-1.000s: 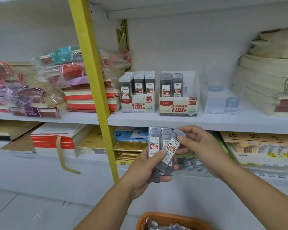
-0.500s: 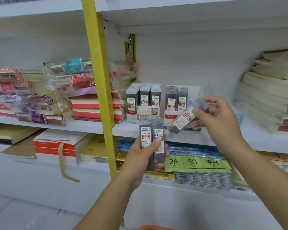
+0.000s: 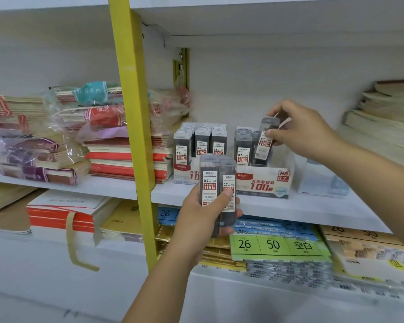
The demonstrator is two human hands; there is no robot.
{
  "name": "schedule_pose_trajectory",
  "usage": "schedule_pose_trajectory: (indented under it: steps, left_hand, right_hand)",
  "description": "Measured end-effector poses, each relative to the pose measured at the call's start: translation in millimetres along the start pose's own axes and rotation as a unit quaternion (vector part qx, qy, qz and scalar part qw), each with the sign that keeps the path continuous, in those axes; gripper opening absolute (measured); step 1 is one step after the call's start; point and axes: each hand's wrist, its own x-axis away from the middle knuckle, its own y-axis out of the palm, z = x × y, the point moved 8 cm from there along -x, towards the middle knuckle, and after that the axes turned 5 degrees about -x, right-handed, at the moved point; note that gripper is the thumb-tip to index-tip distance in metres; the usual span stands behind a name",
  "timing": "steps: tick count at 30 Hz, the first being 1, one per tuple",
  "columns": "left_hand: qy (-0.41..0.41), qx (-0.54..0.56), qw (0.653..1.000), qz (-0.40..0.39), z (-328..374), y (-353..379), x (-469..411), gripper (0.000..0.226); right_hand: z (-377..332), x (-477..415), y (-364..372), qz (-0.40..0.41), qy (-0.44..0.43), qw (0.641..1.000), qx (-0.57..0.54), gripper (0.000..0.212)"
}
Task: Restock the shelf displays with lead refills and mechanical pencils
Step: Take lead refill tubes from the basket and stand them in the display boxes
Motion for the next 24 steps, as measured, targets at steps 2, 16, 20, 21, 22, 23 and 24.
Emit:
schedule_pose_trajectory:
  steps: [2,16,20,21,22,23,24]
  left_hand:
    - [0.002,0.003,1.0,-0.003,1,1,-1,0.016]
    - [0.013,0.079,0.996,-0.024,15,20,-8,0.049]
    - [0.021,0.088,0.995,-0.032,17,30,-12,0.052]
    - [0.02,0.085,0.996,-0.036,17,32,-12,0.051]
    - [0.019,0.082,0.996,-0.04,16,35,-13,0.05]
    - [0.019,0.078,0.996,-0.045,14,37,-14,0.049]
    - [0.021,0.073,0.996,-0.05,13,39,-15,0.049]
  right_hand:
    - [5,-3,5,-0.023,0.009,0.999,0.027,0.033]
    - [-26,27,15,0.019,-0.089,0.977,0.195,0.026]
    - [-35,60,33,-0.078,-0.016,0.991,-0.111,0.014]
    - [-30,64,36,-0.095,0.014,0.981,-0.168,0.018]
    - [-25,66,37,-0.097,0.039,0.973,-0.206,0.023]
    - [-20,67,37,-0.088,0.056,0.968,-0.229,0.026]
    - [-16,68,36,-0.075,0.068,0.965,-0.244,0.027]
